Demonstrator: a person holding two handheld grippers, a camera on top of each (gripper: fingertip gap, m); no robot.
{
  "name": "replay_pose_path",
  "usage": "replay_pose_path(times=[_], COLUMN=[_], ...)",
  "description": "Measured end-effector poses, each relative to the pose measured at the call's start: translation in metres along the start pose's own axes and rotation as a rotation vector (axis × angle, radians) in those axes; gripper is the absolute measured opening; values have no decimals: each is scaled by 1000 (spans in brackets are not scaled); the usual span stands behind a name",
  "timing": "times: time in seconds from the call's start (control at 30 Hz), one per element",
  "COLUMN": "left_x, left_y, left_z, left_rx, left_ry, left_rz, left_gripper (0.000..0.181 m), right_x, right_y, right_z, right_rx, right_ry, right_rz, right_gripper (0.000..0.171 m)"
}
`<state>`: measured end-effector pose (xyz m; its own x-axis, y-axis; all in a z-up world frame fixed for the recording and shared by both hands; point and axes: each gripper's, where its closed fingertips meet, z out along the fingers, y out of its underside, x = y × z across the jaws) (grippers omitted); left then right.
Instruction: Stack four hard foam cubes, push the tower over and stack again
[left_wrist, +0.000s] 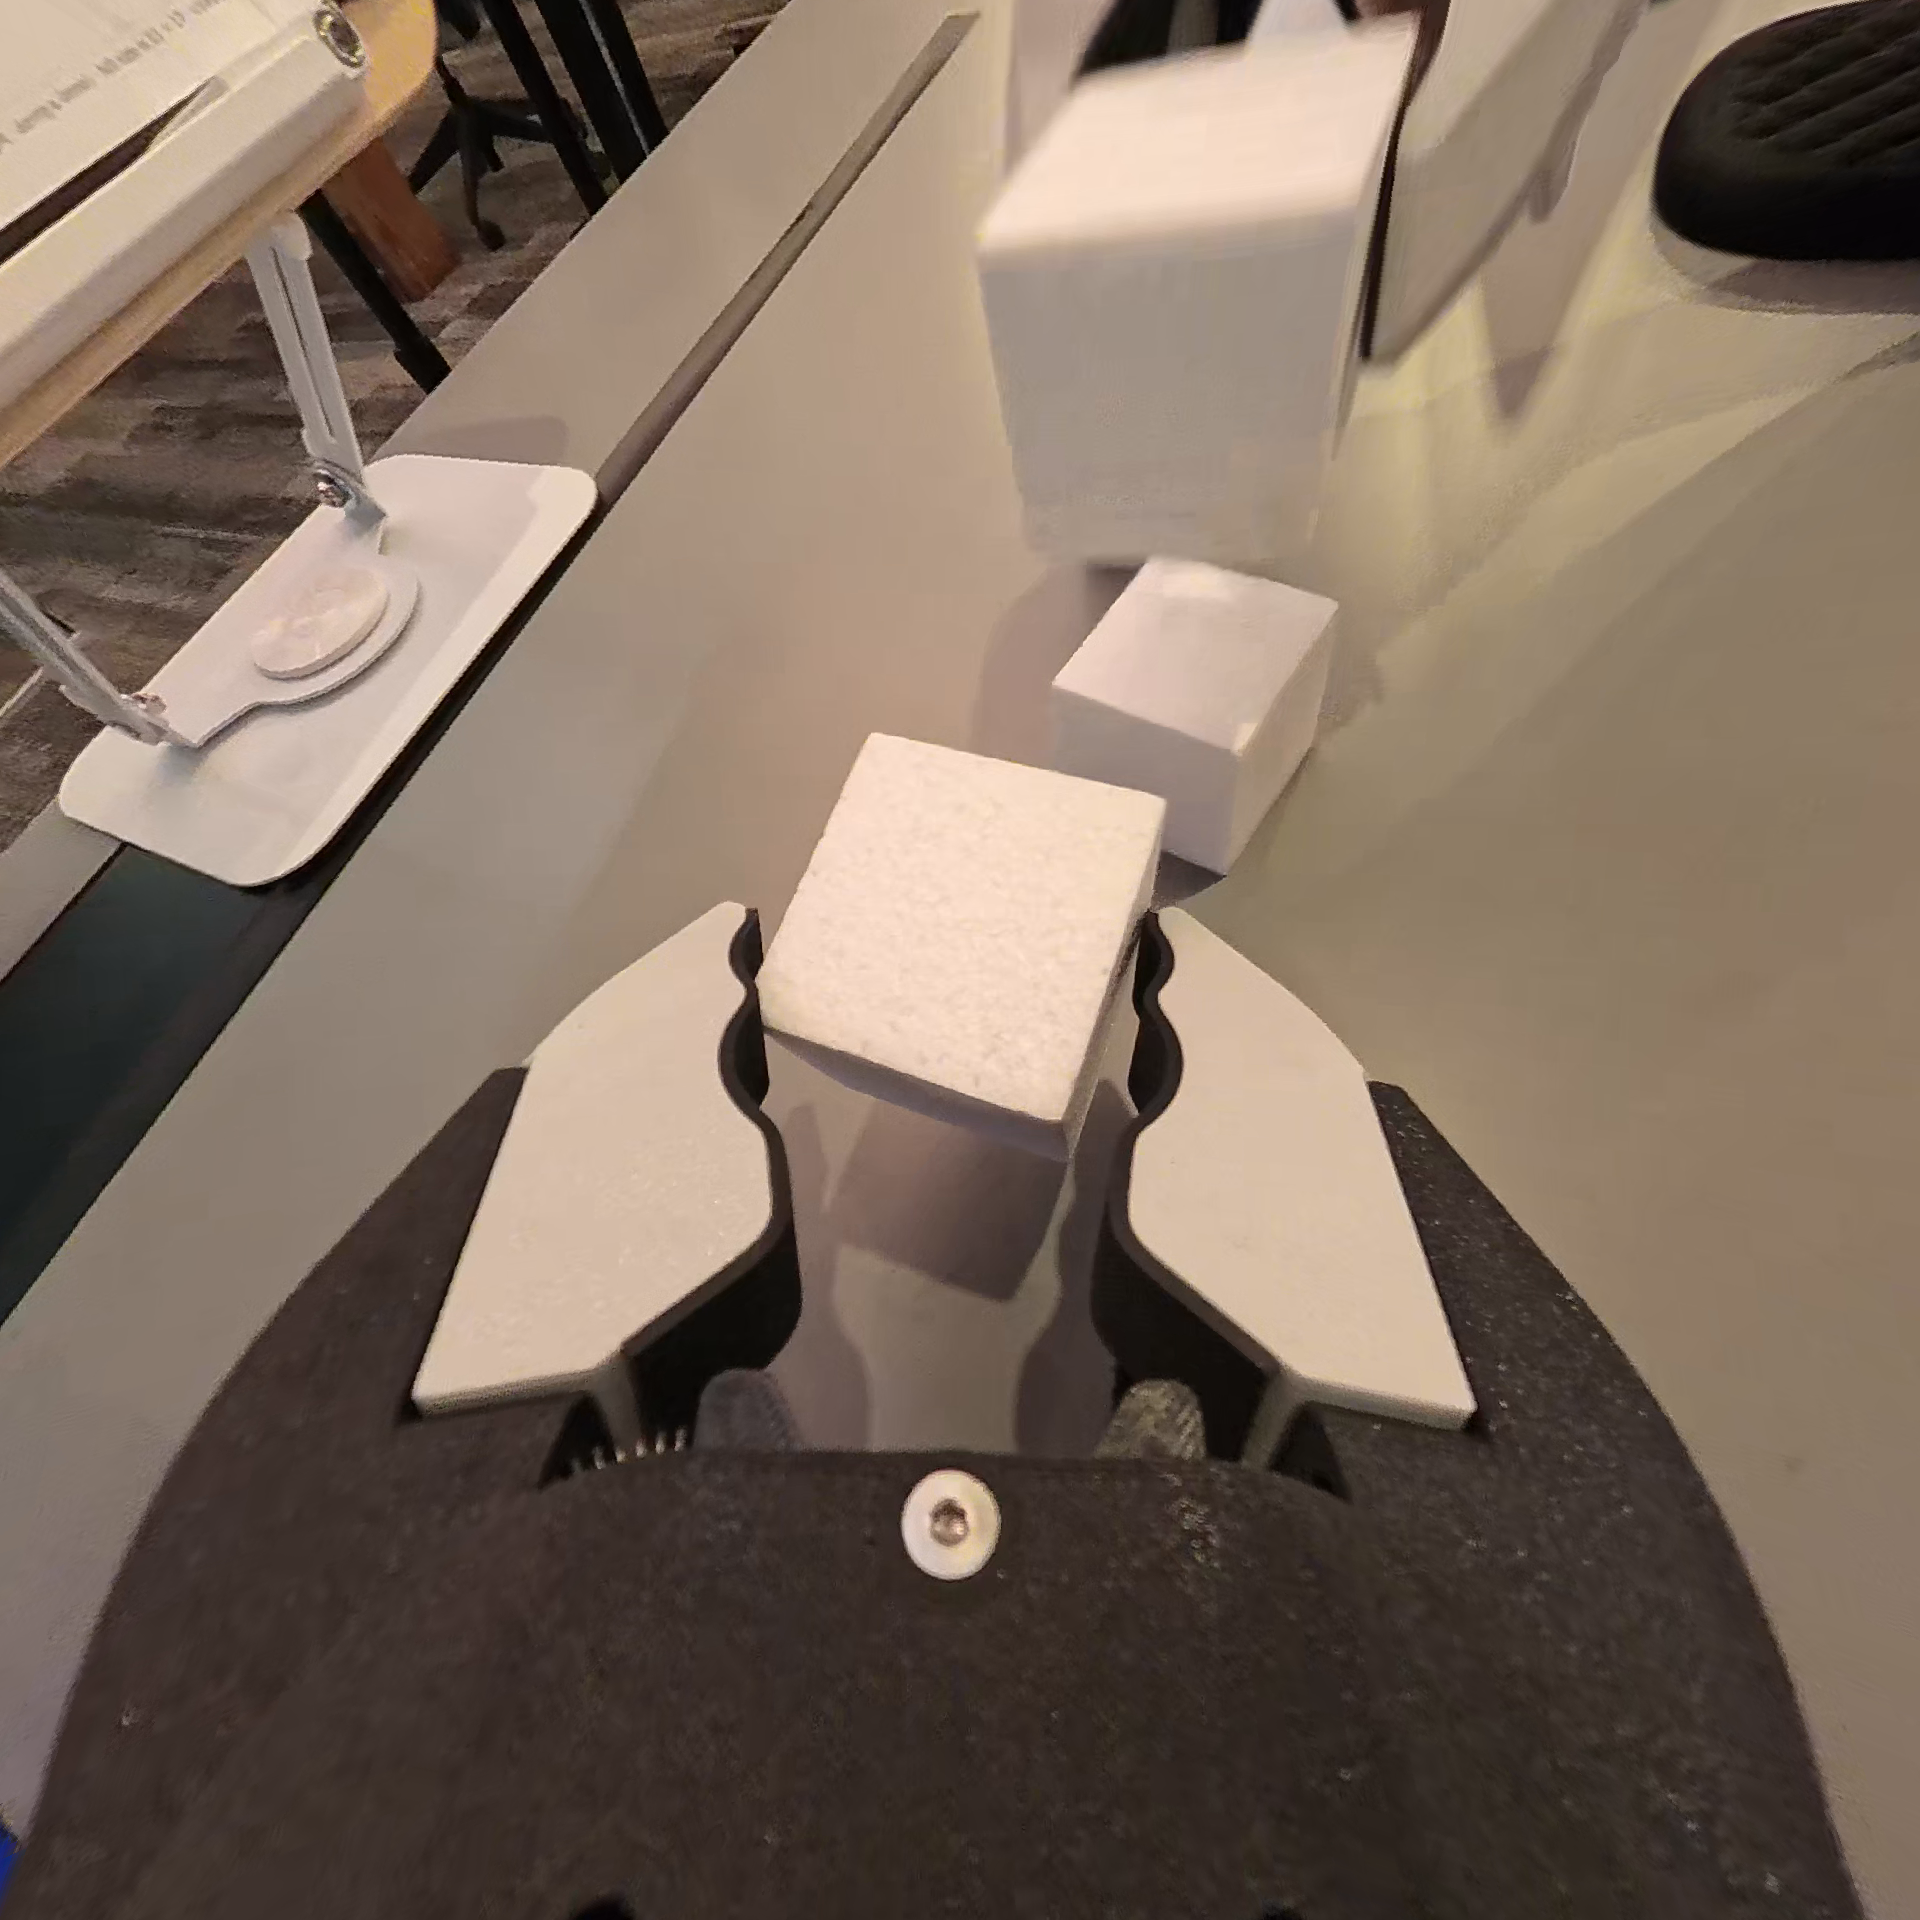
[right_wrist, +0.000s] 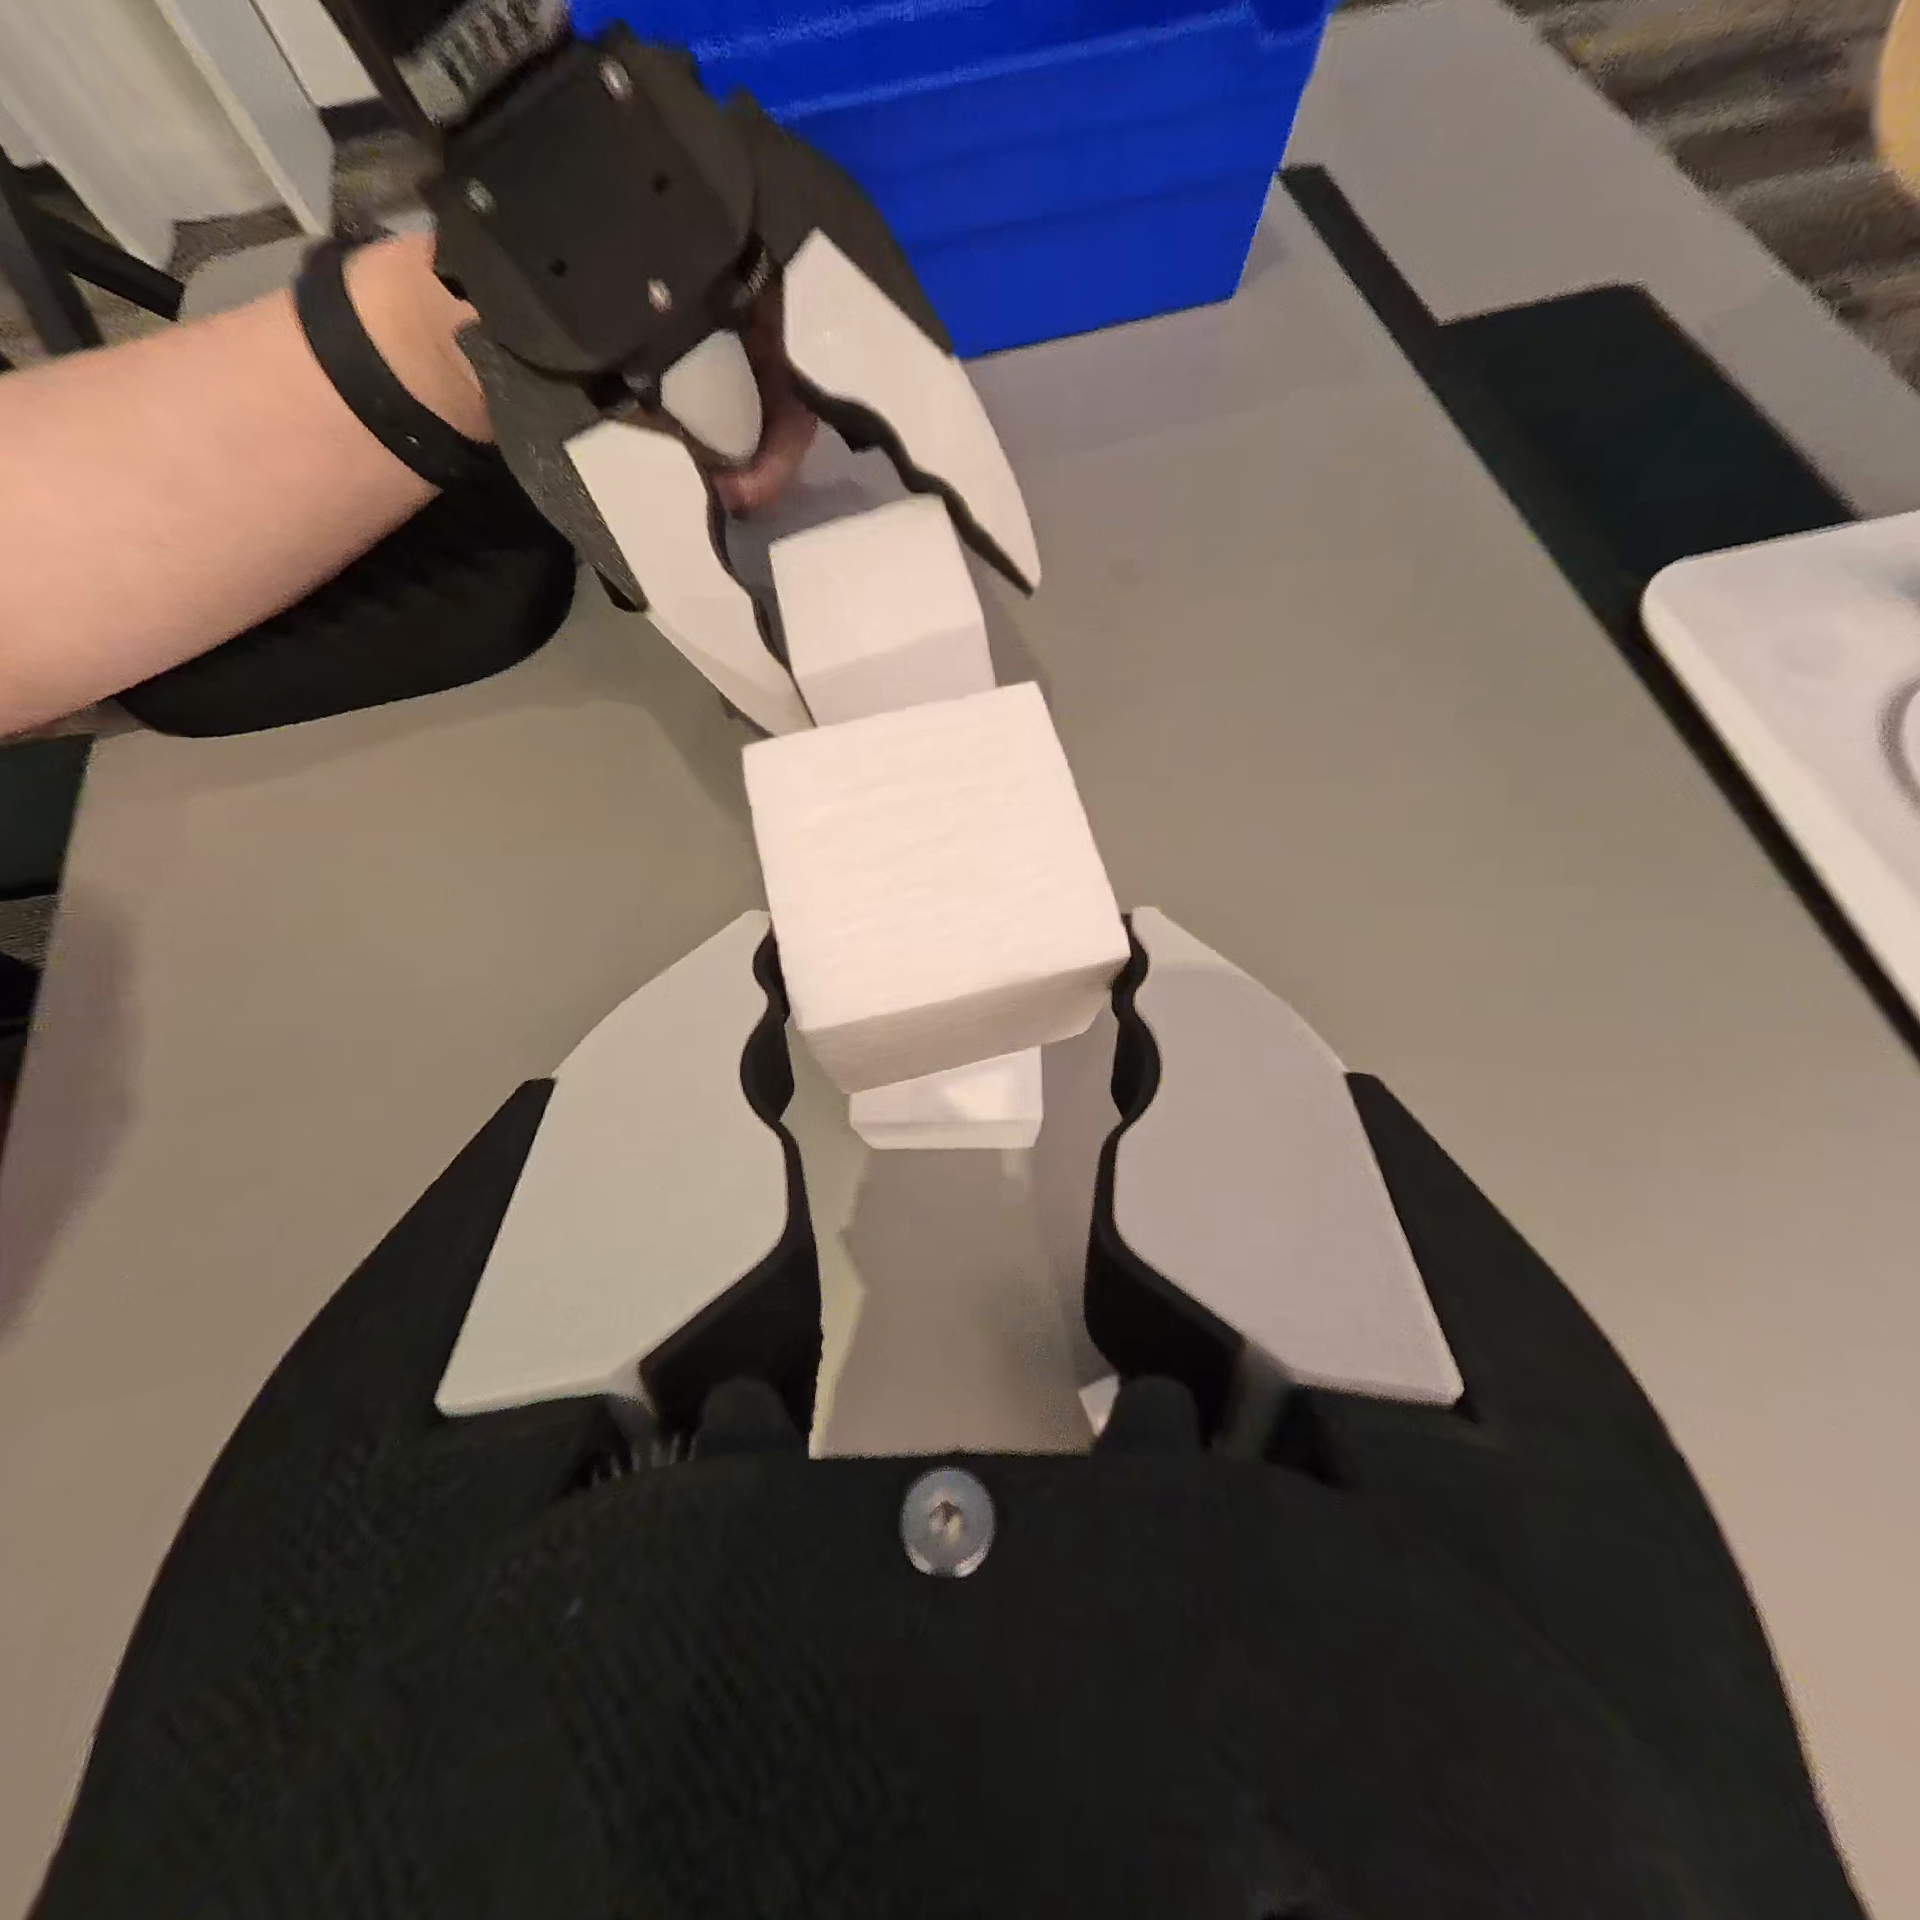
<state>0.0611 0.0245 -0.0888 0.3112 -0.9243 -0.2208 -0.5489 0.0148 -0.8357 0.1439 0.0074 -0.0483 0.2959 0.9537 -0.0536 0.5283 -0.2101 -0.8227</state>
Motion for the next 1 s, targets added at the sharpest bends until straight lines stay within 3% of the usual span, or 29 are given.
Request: replay_pose_path(times=[0.3,0.73,0.87,1.0], left_x=[-2,1,4,10], left_y=[0,-5,-28,-71], left_z=[-4,-5,-14,-28], left_rx=[4,20,83,184], left_ry=[-9,1,10,43], left_rz=[3,1,-18,-55], left_gripper=[68,68,68,68], right_x=[-1,-3,-6,-14], right_y=[24,36,29,28], right_z=[19,25,15,-22], right_rx=[-50,-119,-117,-173], right_ry=[161,203,180,65], right_rz=[163,73,13,-111], right_gripper=[61,61,74,77])
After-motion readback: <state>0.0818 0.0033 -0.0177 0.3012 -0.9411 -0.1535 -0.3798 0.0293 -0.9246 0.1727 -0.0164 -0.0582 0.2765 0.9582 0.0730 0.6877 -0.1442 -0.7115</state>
